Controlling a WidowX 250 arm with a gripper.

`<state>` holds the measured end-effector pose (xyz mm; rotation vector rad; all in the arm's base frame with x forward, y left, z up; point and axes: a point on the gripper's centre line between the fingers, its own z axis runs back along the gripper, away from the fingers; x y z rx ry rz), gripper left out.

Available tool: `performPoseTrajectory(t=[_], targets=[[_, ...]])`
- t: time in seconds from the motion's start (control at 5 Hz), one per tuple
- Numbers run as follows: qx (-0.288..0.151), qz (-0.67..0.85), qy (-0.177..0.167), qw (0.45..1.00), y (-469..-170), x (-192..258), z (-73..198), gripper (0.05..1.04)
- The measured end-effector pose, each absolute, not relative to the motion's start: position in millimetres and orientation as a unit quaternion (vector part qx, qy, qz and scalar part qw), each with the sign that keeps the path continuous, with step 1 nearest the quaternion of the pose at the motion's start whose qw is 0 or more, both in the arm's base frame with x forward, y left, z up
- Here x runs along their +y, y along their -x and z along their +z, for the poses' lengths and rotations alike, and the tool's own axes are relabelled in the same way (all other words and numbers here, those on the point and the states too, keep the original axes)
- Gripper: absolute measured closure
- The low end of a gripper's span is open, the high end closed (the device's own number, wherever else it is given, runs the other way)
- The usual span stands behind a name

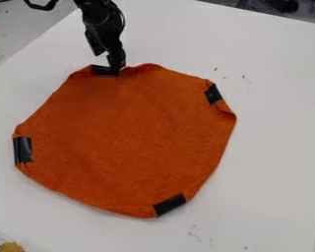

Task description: Unfold the cloth from the bottom to top left

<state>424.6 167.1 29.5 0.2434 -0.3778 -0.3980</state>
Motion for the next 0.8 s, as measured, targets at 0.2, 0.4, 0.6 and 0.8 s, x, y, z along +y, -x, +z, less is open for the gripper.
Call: performPoseTrajectory(t=[0.2,0.4,0.6,0.8], targets=[[-0.202,-0.206,-0.128,0.949,-436,177,35,0.077],[-0.19,-0.197,-0.123,0.954,-431,180,35,0.083],[-0.157,-0.162,-0.106,0.968,-423,162,45,0.083],[-0.115,-0.118,-0.098,0.981,-406,124,83,0.083]])
